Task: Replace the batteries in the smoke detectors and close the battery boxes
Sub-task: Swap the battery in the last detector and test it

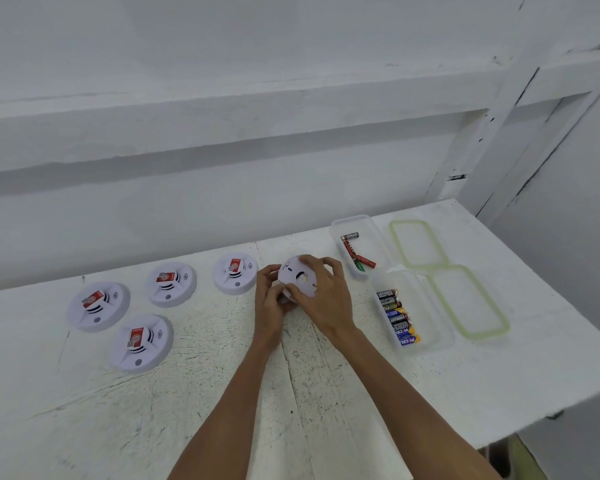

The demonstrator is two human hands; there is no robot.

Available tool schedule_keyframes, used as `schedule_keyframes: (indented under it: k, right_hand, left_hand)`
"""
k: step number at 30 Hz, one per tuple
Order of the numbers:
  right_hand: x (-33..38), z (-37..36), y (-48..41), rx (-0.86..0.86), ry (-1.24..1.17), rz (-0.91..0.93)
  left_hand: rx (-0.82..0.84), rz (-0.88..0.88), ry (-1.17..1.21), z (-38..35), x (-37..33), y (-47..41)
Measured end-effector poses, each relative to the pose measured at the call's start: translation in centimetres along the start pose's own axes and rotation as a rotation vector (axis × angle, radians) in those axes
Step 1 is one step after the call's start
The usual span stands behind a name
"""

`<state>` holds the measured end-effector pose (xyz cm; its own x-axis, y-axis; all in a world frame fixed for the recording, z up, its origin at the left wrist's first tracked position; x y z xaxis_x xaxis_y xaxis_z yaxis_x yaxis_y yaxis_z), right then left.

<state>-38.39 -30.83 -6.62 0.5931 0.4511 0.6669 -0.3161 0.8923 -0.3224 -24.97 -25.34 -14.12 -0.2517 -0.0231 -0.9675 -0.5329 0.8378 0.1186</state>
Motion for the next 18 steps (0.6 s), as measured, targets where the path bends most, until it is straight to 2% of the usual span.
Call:
schedule_keyframes:
  k: [7, 12, 16, 18]
  right_hand:
    - [-1.0, -0.4, 0.1, 0.014, -0.060, -0.056]
    - [-1.0, -0.3, 0.5, 0.054, -0.253, -0.019]
    - [-2.4, -0.2, 1.3, 0.055, -0.301, -0.061]
    - [-3.0, -0.5, 2.0, 0.090, -0.405, -0.095]
  left_hand:
    - [0.000, -0.033, -0.025, 0.1, -0.1, -0.1]
    - [-0.005, -0.096, -0.098, -0.1, -0.5, 0.0]
    - [-0.007, -0.057, -0.132, 0.1, 0.2, -0.1]
    - [-0.005, -0.040, -0.149, 0.2, 0.5, -0.3]
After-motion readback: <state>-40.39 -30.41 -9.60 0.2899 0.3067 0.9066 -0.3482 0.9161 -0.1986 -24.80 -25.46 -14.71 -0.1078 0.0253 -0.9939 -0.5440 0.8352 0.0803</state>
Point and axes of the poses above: each hand's wrist, its own y-axis away from the middle knuckle, its own z-axis out of the back of the hand, x = y × z, the point moved 10 cm from there along -y, towards the middle knuckle
